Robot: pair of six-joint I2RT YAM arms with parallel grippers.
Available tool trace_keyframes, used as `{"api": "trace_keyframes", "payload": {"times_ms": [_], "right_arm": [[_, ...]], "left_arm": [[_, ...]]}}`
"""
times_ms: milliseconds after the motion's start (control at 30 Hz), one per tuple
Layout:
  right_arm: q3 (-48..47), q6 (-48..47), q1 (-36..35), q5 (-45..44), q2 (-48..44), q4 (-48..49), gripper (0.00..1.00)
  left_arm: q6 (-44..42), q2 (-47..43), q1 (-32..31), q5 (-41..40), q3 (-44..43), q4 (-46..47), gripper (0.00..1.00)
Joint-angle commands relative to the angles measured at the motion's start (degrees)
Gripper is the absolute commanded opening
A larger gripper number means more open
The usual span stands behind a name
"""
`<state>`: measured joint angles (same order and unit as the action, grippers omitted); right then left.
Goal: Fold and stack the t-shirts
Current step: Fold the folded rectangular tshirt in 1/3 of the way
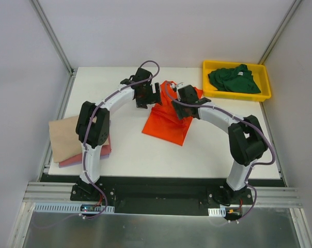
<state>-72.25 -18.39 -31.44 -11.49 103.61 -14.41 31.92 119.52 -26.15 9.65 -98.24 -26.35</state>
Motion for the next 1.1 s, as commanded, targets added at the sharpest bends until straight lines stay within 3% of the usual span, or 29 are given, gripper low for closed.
{"api": "trace_keyframes", "payload": {"times_ms": [0, 100, 233, 333, 633, 833, 967, 1067], "right_arm": [[-2.6, 1.8, 0.1, -6.9, -5.7, -1.8, 0.75], [2.7, 5.0, 0.2, -0.5, -12.3, -1.5, 0.95], [10.3, 9.4, -0.1, 25.9, -17.0, 1.7, 0.96], [11.9, 11.4, -1.5, 34.3, -15.2, 4.0, 0.96], [-1.8, 10.4, -3.2, 26.9, 0.9, -0.3, 0.96], [-12.6, 7.9, 3.9, 16.9, 10.7, -1.4, 0.96], [-18.0, 2.4, 7.8, 12.9, 12.8, 1.2, 0.96], [-22.0, -0.7, 8.2, 11.8, 11.4, -2.5, 0.96]], "left_arm": [[-1.8, -6.6, 0.8, 1.2, 0.4, -0.9, 0.96], [-0.6, -13.5, 0.8, 1.5, 7.8, -0.9, 0.99], [0.9, -21.2, 0.8, 2.3, 18.8, -0.5, 0.99], [2.3, -25.5, 0.8, 2.3, 25.4, 0.1, 0.99], [3.5, -32.2, 1.8, -1.1, 34.0, 0.3, 0.99], [3.2, -33.3, 3.3, -0.6, 35.3, 0.2, 0.99], [3.3, -33.9, 3.8, -0.2, 35.9, 0.2, 0.99], [3.2, -33.7, 3.8, 0.8, 35.9, 0.3, 0.99]]}}
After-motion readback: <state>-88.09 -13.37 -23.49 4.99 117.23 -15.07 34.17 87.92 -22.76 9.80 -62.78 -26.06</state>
